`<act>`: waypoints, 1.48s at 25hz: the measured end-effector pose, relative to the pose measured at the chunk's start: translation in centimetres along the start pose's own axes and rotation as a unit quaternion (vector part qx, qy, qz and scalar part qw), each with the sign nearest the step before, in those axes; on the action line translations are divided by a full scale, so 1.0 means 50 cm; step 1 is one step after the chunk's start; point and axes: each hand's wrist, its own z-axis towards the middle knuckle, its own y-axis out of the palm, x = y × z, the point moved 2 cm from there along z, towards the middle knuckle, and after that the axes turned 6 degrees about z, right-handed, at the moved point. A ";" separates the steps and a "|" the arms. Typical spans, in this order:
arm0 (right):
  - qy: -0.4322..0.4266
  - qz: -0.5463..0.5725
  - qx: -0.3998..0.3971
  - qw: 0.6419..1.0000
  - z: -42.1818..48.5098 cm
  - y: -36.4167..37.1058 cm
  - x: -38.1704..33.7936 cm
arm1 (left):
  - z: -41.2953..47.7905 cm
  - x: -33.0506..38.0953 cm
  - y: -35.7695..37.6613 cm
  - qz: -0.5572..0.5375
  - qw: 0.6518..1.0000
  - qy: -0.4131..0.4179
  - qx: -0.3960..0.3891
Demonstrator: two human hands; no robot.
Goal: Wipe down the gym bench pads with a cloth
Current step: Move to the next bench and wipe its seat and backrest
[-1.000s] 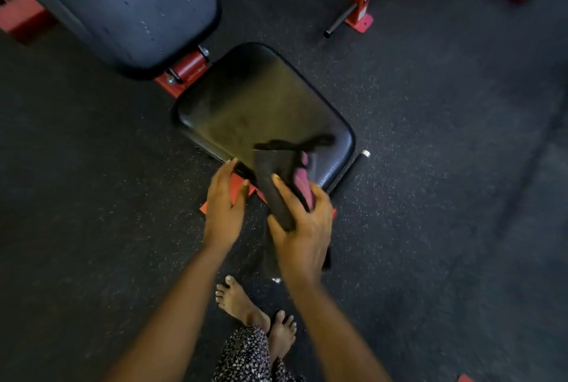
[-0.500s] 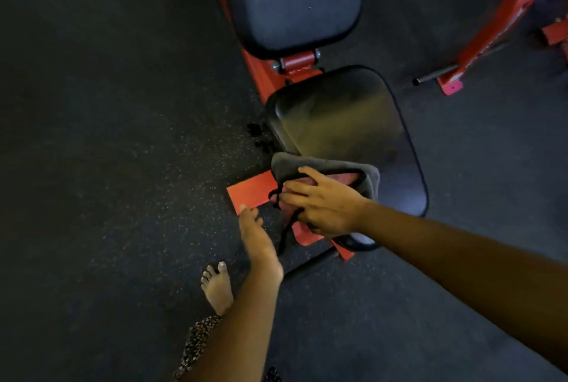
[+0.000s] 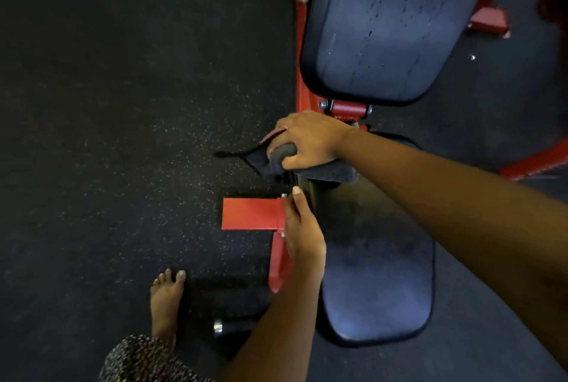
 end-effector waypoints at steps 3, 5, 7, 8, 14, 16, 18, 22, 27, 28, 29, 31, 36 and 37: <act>-0.019 0.048 0.029 0.998 -0.032 0.000 0.060 | -0.016 0.016 0.010 0.111 0.987 0.068 0.090; -0.003 0.070 0.058 0.996 -0.063 -0.001 0.115 | -0.022 0.013 0.012 0.157 0.975 0.090 0.133; 0.021 0.083 0.074 0.994 -0.081 0.001 0.147 | -0.023 0.011 0.014 0.192 0.963 0.106 0.157; 0.025 0.078 0.077 0.994 -0.081 0.002 0.147 | -0.021 0.012 0.015 0.205 0.957 0.111 0.171; 0.038 0.111 0.084 0.990 -0.078 0.026 0.134 | -0.019 0.011 0.021 0.231 0.947 0.111 0.195; 0.062 0.145 0.092 0.983 -0.108 0.035 0.164 | -0.020 0.014 0.023 0.235 0.945 0.111 0.198; 0.078 0.160 0.105 0.978 -0.137 0.043 0.181 | -0.019 0.011 0.025 0.233 0.944 0.109 0.208; 0.129 0.175 0.115 0.969 -0.190 0.057 0.213 | -0.019 0.007 0.026 0.217 0.942 0.128 0.220; 0.211 0.181 0.178 0.944 -0.256 0.052 0.166 | -0.028 0.020 0.022 0.180 0.961 0.134 0.162; 0.219 0.202 0.194 0.935 -0.269 0.044 0.138 | -0.038 0.030 0.019 0.164 0.969 0.133 0.127; 0.221 0.227 0.209 0.925 -0.282 0.034 0.107 | -0.052 0.044 0.013 0.160 0.975 0.131 0.084; 0.213 0.269 0.226 0.912 -0.306 0.017 0.033 | -0.078 0.066 -0.013 0.194 0.974 0.121 0.000; 0.213 0.398 0.244 0.858 -0.403 0.012 -0.225 | -0.246 0.078 -0.248 0.352 0.921 0.160 -0.044; 0.210 0.423 0.245 0.847 -0.416 0.015 -0.275 | -0.281 0.079 -0.315 0.380 0.908 0.168 -0.044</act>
